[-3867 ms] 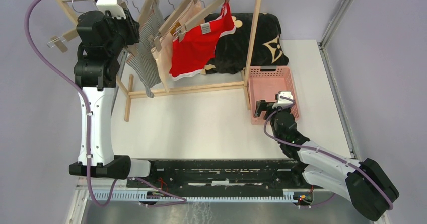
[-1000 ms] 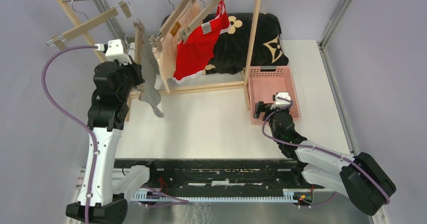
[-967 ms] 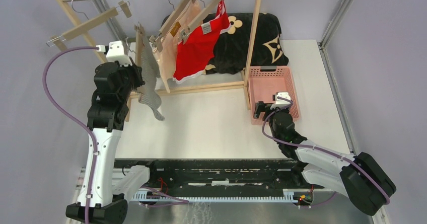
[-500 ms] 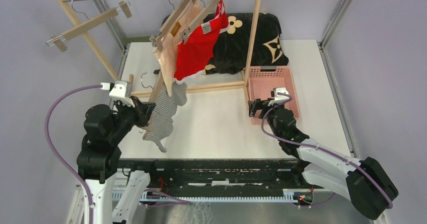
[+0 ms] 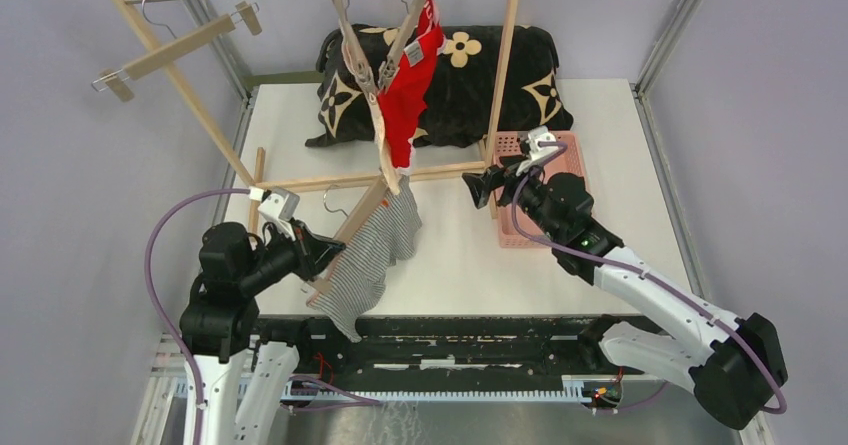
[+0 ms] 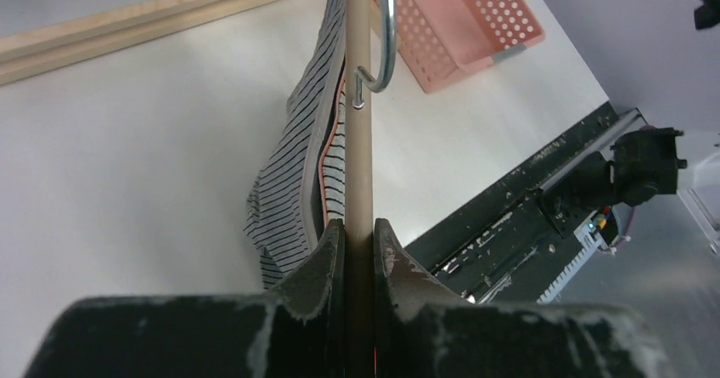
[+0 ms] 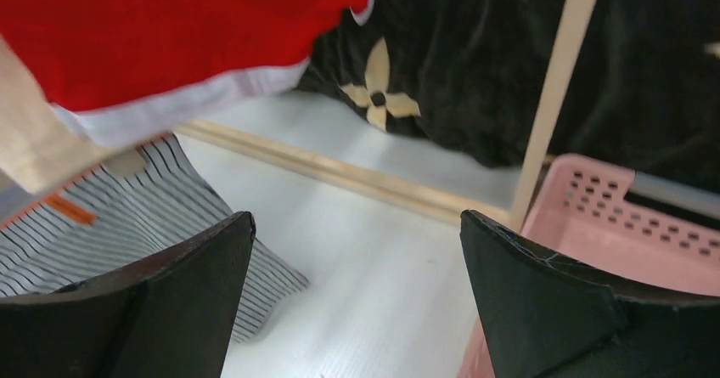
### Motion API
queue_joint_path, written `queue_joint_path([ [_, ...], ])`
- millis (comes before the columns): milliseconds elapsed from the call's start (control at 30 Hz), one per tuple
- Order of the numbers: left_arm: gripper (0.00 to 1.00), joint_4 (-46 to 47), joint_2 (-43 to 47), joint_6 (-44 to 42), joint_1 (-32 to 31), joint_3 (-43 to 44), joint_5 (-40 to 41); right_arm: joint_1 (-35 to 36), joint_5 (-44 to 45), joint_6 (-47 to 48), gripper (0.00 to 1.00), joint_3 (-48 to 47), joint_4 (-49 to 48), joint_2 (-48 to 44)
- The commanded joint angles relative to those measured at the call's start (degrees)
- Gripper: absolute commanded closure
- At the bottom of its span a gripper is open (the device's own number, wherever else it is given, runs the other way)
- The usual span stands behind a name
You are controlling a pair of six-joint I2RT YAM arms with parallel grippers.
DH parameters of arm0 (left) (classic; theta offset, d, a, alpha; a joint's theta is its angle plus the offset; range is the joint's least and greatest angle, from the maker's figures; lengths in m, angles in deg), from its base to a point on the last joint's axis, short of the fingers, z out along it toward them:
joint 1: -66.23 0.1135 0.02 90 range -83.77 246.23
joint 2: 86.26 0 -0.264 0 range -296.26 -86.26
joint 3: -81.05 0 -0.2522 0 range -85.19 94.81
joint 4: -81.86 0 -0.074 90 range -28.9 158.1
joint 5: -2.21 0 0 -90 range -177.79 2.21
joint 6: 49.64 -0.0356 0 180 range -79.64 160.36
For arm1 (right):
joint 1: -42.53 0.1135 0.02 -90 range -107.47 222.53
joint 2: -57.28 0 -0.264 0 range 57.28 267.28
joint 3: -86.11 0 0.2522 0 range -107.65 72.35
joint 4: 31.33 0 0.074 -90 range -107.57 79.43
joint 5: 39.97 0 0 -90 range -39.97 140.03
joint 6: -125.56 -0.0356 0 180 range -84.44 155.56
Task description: Remove the underwear clipped to the hanger
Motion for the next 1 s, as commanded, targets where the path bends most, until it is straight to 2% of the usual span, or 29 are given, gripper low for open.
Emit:
queue_joint_path([
  [0, 0.97, 6.5, 2.7, 1.0, 0.0, -0.5, -8.5, 0.1, -5.8, 4.1, 0.0, -8.6, 3.4, 2.0],
  [133, 0.97, 11.1, 3.1, 1.9, -0.1, -2.7, -15.1, 0.0, -14.4, 6.3, 0.0, -15.4, 7.9, 5.3],
  [233, 0.97, 22.5, 4.2, 5.9, -0.1, -7.9, -22.0, 0.0, -19.9, 7.2, 0.0, -18.3, 9.2, 5.4],
  [300, 0.97, 29.5, 5.0, 9.8, -0.1, -11.1, -23.1, -0.4, -22.8, 8.4, 0.0, -20.1, 10.6, 4.6],
  [400, 0.97, 34.8, 4.5, 11.3, -0.1, -12.8, -24.4, -1.3, -26.2, 10.2, 0.0, -22.9, 14.0, 2.8],
  [533, 0.97, 36.6, 3.6, 11.4, -0.1, -12.4, -27.4, -2.0, -28.4, 11.1, 0.0, -25.1, 18.0, -1.2],
  [733, 0.97, 37.5, 5.8, 12.2, -0.1, -11.7, -30.7, -2.1, -29.6, 9.9, 0.0, -22.1, 16.8, -9.5],
  [967, 0.97, 39.2, 2.7, 8.7, -0.1, -9.1, -33.7, -2.0, -35.5, 6.9, 0.0, -22.6, 14.5, -9.0],
])
